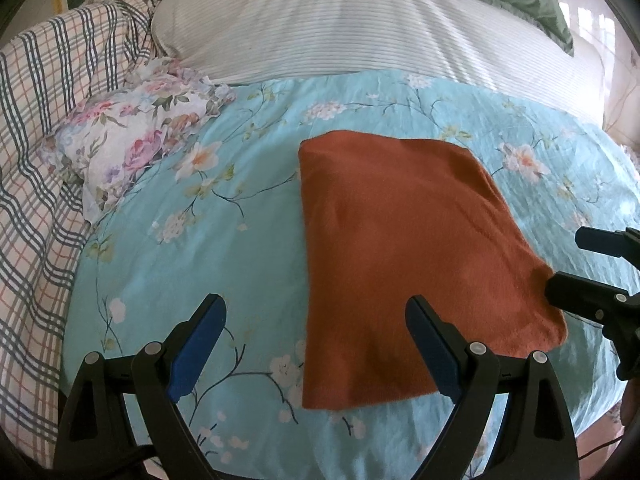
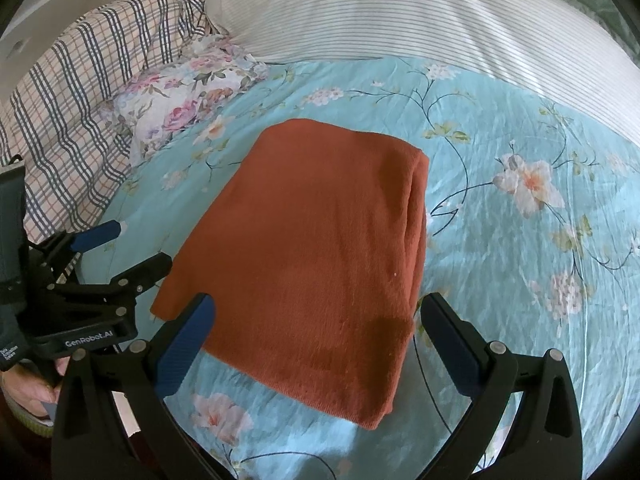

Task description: Fold small clothes

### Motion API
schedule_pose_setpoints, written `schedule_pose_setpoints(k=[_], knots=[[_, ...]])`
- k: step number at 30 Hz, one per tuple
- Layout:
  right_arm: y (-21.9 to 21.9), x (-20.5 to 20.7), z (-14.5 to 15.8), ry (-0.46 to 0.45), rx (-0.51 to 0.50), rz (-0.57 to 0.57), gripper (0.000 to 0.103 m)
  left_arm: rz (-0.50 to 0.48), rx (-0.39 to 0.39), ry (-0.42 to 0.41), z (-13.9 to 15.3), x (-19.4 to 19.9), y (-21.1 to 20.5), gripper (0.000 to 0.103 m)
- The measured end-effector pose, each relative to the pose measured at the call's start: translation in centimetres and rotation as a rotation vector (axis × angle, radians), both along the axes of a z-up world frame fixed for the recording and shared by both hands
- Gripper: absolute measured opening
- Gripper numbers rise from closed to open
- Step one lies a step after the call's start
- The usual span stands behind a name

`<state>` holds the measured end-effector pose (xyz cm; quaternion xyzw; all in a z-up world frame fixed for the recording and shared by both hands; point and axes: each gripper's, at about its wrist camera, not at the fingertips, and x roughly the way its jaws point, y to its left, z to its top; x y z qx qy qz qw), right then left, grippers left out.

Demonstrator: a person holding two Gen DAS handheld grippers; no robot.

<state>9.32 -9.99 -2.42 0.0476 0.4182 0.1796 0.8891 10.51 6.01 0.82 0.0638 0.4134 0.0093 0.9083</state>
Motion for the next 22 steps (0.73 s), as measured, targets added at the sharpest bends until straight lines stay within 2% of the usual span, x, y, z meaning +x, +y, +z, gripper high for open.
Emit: schedule_pose_setpoints(k=[22], knots=[[-0.1, 2.0, -2.1, 0.042, 0.028, -0.002, 0.102, 0.018, -0.011, 0.025, -0.9, 1.8, 0.3, 0.096]])
